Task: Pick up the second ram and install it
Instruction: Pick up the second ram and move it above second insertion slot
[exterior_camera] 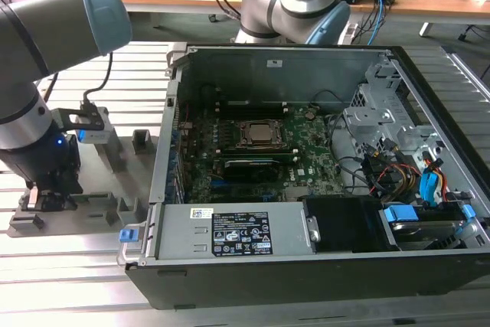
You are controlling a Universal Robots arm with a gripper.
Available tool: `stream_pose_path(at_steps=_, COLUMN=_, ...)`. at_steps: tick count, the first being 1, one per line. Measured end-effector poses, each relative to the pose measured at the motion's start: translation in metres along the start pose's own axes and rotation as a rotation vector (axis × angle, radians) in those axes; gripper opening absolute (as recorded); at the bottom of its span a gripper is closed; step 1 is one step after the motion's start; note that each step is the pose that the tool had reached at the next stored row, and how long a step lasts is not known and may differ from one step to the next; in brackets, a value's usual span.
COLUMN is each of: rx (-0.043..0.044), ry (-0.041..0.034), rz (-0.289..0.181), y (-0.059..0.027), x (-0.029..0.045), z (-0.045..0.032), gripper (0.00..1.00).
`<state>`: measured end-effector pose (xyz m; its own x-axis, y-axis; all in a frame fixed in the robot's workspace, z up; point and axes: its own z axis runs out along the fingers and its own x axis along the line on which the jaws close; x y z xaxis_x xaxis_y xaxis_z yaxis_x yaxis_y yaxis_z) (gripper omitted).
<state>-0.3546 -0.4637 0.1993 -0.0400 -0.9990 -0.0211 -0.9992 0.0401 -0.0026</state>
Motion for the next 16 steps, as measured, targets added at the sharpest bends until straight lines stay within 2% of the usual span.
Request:
stream_pose_path(at_steps=2, rx=0.0025, ry=-0.0001, rz=0.000, y=-0.0001, x=0.0000, z=0.0000, gripper=0.36)
stream_pose_path(at_steps=5, rx=0.0032, ry=0.0000, rz=0.000, y=0.0075, x=0.0003, z=0.0014, gripper=0.36)
stream_pose_path(at_steps=8, rx=0.0032, ry=0.0000, rz=0.000, y=0.0075, x=0.0003, z=0.0015, gripper=0.36)
stream_pose_path(at_steps=9, rx=0.0032, ry=0.0000, rz=0.000, y=0.0075, x=0.0003, z=0.0015, gripper=0.28)
stream_pose_path(at_steps=10, rx=0.0032, ry=0.0000, rz=0.000, y=0.0075, x=0.0003, z=0.0016, gripper=0.28)
stream_pose_path(at_steps=12, rx=0.0032, ry=-0.0001, rz=0.000, y=0.0075, x=0.0003, z=0.0017, gripper=0.16)
stream_pose_path(at_steps=16, rx=0.0032, ry=0.0000, rz=0.000, y=0.0075, x=0.0003, z=0.0017, gripper=0.14)
